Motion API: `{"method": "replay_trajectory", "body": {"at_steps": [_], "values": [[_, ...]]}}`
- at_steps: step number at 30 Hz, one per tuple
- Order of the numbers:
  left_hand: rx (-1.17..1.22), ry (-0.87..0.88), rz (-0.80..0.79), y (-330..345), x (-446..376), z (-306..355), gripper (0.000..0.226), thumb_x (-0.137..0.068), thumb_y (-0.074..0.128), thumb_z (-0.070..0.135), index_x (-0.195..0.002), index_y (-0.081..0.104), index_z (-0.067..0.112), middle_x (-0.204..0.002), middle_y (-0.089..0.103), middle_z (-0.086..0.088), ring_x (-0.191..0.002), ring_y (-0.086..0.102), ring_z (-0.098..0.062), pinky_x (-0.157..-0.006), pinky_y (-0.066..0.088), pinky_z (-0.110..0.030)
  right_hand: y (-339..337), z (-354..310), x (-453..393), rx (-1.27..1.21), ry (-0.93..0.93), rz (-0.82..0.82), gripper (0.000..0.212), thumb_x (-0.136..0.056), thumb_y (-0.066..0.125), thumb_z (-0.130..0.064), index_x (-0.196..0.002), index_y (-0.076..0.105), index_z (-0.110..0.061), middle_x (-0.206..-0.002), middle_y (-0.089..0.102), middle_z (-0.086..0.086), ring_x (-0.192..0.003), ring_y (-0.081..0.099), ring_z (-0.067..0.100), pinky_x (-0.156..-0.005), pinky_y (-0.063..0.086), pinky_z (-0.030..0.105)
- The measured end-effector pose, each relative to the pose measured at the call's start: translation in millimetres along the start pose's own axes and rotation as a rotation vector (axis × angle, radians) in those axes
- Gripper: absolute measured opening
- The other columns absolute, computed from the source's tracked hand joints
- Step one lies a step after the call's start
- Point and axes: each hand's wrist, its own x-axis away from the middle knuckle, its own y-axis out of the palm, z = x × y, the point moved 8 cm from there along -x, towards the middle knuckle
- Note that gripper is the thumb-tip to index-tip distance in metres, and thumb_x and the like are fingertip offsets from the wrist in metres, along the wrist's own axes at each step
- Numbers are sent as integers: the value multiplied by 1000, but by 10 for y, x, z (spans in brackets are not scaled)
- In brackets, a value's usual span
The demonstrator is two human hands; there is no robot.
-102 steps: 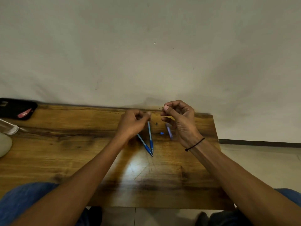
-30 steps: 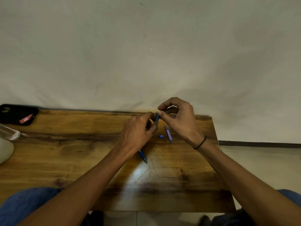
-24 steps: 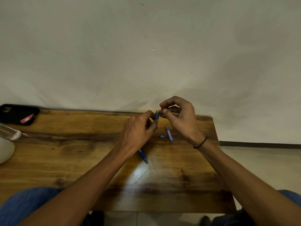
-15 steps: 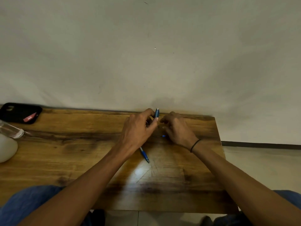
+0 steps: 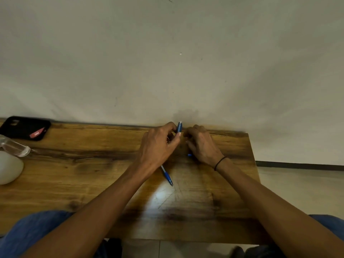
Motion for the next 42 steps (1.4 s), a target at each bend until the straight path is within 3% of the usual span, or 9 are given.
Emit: {"method": "replay_trajectory", "body": {"at_steps": [4,14,21,26,32,35,36,38,42], "values": [[-1,-6,5,-23,-10,-19,17,-104,65,36,-110,70,20,-93,77,3,-74,71,-10,-58,42,-12,106,-115,8,22,-70,-119,40,-94,67,-4,-132,61,-15,-123,59,10,-113,52,26,-88,47,35],[-10,-15,36,-84,-21,-43,16,-103,66,36,-107,71,21,-90,76,4,-72,68,-10,-57,43,-14,110,-374,55,-1,-179,-146,21,-98,58,-13,-118,64,-8,-115,58,16,-104,54,30,-87,51,45],[-20,-56,32,-140,-34,-107,15,-101,68,36,-106,73,22,-87,77,4,-67,65,-7,-57,43,-15,244,-551,46,43,-275,-181,28,-100,63,-14,-127,69,-9,-141,58,13,-125,51,33,-103,45,50],[16,-72,94,-320,-89,-150,11,-101,68,34,-103,72,24,-86,78,4,-67,68,-7,-61,57,-23,367,-592,-5,75,-292,-166,38,-103,59,-17,-141,61,-18,-162,44,6,-153,32,29,-122,34,49],[26,-117,184,-592,-137,-254,12,-100,68,35,-101,72,24,-76,69,14,-66,69,-6,-72,62,-34,529,-661,-62,133,-333,-190,54,-106,52,-7,-157,44,-25,-168,36,4,-159,23,26,-123,29,46],[36,-133,214,-699,-151,-307,16,-101,67,36,-104,73,21,-83,78,5,-70,73,-11,-74,62,-35,486,-753,-69,165,-367,-166,47,-107,48,-10,-151,54,-25,-162,45,2,-150,40,27,-111,45,44],[42,-136,219,-718,-150,-315,16,-102,67,36,-105,73,21,-84,79,3,-71,73,-12,-74,62,-35,430,-803,-62,191,-398,-102,42,-104,51,-9,-141,64,-23,-153,56,2,-138,52,27,-94,55,39],[44,-135,223,-735,-147,-317,16,-102,67,35,-106,73,20,-85,79,1,-70,73,-11,-72,62,-32,401,-851,-29,248,-437,-42,31,-100,56,-9,-123,74,-18,-133,67,4,-114,61,26,-65,49,26],[35,-124,202,-684,-132,-287,15,-101,68,34,-104,73,20,-84,78,4,-65,66,-5,-66,53,-22,545,-797,8,344,-430,-95,15,-103,57,-13,-112,69,-11,-117,57,8,-102,53,24,-71,47,34]]}}
